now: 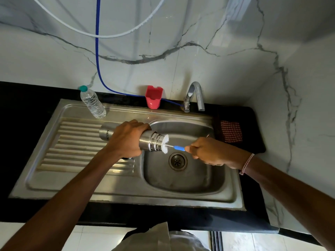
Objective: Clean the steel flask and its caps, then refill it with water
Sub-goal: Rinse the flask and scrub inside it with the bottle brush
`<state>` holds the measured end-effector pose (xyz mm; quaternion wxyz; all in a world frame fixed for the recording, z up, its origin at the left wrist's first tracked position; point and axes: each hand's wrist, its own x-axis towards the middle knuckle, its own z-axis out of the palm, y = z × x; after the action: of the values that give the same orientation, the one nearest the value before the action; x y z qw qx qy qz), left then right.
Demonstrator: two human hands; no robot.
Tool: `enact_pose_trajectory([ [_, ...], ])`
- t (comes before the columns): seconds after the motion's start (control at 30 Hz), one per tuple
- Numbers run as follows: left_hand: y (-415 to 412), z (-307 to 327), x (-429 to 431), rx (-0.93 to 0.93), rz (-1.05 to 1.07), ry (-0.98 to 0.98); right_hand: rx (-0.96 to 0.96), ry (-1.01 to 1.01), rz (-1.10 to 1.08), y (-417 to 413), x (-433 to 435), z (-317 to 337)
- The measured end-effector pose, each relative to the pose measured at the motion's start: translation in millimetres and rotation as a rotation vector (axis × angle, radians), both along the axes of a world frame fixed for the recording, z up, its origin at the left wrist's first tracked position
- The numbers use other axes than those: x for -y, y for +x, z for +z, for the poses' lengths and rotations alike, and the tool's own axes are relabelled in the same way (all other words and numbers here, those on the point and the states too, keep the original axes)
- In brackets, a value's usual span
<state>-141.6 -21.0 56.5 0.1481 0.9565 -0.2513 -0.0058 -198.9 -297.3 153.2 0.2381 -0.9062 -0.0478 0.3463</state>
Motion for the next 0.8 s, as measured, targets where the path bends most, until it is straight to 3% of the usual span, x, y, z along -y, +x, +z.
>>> enact_pose_trajectory([
  [0.03,0,-1,1,0.002,0.004,0.0,-0.023,0.028,-0.065,1,-1,2],
  [0.07,-1,-1,1,0.004,0.014,0.008,0.07,-0.041,-0.012,0,0,2],
  [0.17,-1,3,-1,-0.068,0.093,0.034,0.761,-0.569,0.393,-13,1,-12],
  [0.27,-1,9,-2,-0.177,0.159,0.041,1.024,-0.682,0.497,-21,-3,-23],
  [0.47,-5,10,-7,-0.168,0.148,0.067,0.861,-0.6,0.519,-16,13,-33],
  [0.6,-7,11,-13,-0.143,0.154,0.067,0.524,-0.303,0.488,-2,18,-19],
  [0.67,-7,10,-14,-0.144,0.153,0.06,0.461,-0.234,0.443,3,20,-14],
  [0.8,-6,9,-13,-0.16,0.196,0.041,0.982,-0.534,0.531,-6,19,-19],
])
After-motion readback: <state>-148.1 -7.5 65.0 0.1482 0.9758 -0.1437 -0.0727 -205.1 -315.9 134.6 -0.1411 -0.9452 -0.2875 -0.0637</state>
